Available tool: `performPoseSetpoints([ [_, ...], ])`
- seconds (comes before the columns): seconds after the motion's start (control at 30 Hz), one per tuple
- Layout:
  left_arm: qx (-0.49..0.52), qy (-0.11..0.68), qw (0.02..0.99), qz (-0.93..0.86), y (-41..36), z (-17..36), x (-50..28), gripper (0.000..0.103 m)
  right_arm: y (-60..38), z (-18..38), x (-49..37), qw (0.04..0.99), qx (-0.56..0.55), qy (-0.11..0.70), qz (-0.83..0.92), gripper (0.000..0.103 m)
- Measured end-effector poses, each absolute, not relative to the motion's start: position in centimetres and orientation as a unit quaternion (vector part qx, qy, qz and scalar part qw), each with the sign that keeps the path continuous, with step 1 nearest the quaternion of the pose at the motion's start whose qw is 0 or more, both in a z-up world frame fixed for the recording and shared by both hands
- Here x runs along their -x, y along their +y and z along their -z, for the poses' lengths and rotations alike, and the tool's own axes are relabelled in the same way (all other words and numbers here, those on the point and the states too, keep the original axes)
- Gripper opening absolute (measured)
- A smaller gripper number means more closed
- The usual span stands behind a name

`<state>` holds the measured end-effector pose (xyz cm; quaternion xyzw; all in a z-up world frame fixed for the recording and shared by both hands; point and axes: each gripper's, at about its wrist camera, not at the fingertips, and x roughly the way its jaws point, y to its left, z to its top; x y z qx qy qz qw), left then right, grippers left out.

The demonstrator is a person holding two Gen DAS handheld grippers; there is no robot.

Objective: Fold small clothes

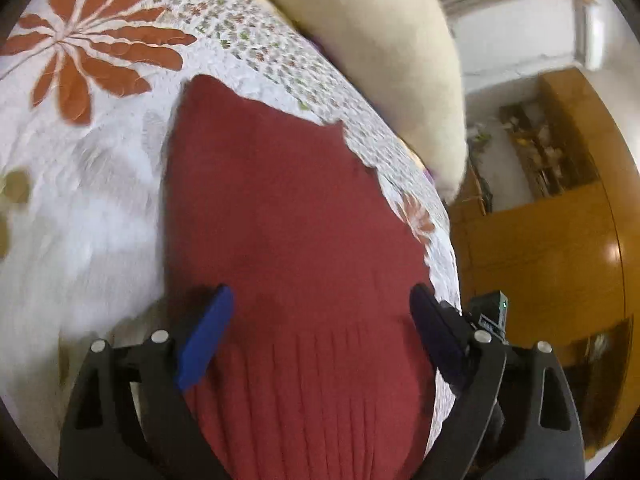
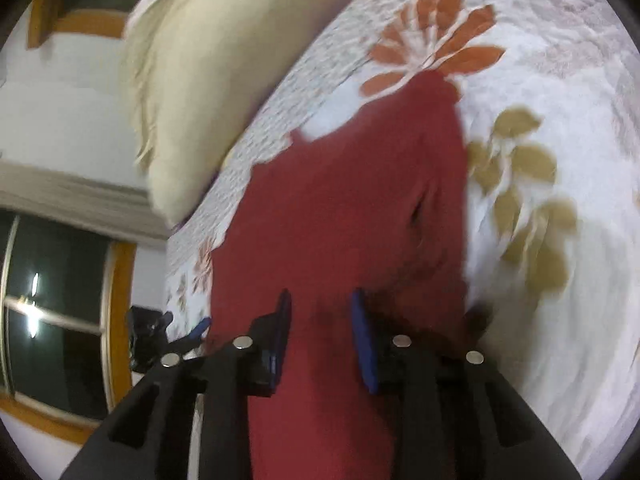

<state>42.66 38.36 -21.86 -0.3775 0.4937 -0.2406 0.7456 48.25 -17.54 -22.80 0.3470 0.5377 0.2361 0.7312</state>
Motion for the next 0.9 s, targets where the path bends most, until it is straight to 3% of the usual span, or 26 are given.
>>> performPoseSetpoints([
  [0.03,0.379,0.505,0.740,0.231,38.8,22.2,-41.3,0.090,-17.4,23.2,-47.8,0.731,-0.336,0.549,-0.225,0.038],
  [0.13,0.386,0.528,0.725,0.214,40.8,23.9,-37.3,0.088,-19.3,25.2,-45.7,0.705,-0.351,0.585,-0.195,0.031],
  [0.2,0.384,0.536,0.721,0.211,42.1,23.4,-34.5,0.090,-21.0,23.6,-43.7,0.714,-0.378,0.559,-0.186,0.042],
  [0.27,0.397,0.517,0.725,0.220,43.5,21.5,-31.3,0.093,-22.8,21.3,-40.8,0.724,-0.403,0.523,-0.199,0.067],
  [0.3,0.407,0.510,0.720,0.235,44.2,20.6,-29.2,0.095,-23.8,19.8,-38.3,0.725,-0.404,0.515,-0.214,0.069],
  [0.47,0.372,0.562,0.696,0.248,44.8,21.1,-20.7,0.095,-25.4,19.8,-28.0,0.691,-0.342,0.595,-0.228,0.069],
  [0.6,0.368,0.598,0.663,0.259,44.2,23.8,-15.7,0.095,-25.5,22.5,-21.2,0.659,-0.312,0.650,-0.217,0.057],
  [0.9,0.356,0.627,0.651,0.239,42.0,28.1,-13.2,0.095,-21.1,24.3,-20.6,0.642,-0.296,0.667,-0.236,0.057],
])
